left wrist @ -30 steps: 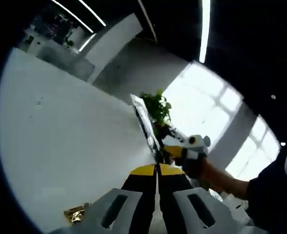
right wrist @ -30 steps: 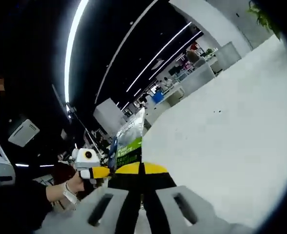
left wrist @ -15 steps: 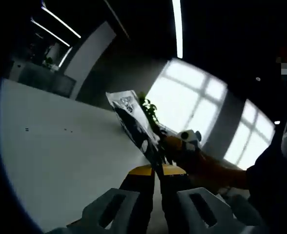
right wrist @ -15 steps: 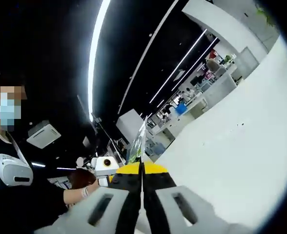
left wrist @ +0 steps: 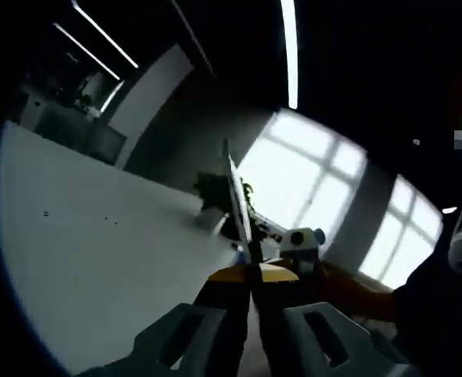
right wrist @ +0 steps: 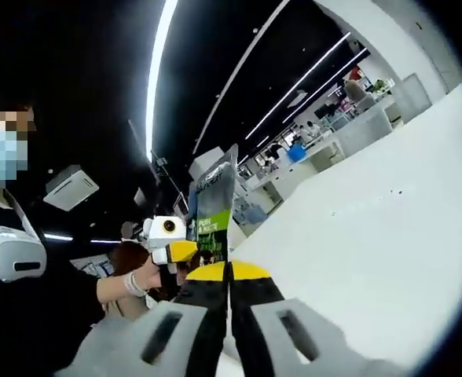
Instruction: Arrange the skincare products in the storage area until every visible bottle or jar stands upright without overlapping.
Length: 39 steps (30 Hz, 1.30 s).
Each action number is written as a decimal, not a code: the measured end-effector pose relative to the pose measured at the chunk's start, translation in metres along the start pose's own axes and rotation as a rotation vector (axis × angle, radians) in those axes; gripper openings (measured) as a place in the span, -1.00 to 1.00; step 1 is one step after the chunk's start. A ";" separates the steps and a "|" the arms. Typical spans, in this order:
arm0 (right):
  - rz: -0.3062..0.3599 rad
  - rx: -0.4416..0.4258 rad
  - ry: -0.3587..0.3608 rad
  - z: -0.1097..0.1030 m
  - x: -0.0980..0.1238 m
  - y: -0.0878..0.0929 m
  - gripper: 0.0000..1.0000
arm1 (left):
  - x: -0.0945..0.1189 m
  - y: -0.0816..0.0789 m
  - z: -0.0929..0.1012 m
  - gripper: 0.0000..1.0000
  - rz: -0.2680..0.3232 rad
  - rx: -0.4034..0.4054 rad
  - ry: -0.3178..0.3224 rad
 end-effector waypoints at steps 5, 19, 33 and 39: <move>-0.039 0.059 0.008 -0.008 -0.004 0.001 -0.98 | 0.006 -0.004 0.009 -1.00 -0.033 -0.010 -0.006; -0.055 0.133 -0.044 -0.052 -0.010 -0.024 -0.91 | 0.022 -0.035 0.054 -1.00 -0.062 -0.147 0.023; -0.075 0.130 -0.188 -0.086 -0.008 -0.035 -0.94 | 0.036 -0.033 0.091 -1.00 -0.070 -0.198 0.085; -0.111 0.119 -0.202 -0.096 -0.008 -0.029 -0.99 | 0.044 -0.029 0.099 -1.00 -0.081 -0.217 0.066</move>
Point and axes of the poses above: the point that each gripper's makers call its tool centre point, and the gripper's own axes: x roughly backward along the fingers, z roughly to its right, y roughly out of its underside, the point moved 6 cm from there along x, roughly backward along the fingers, and after that the axes turned 5 degrees about -x, right-handed, at the moved point
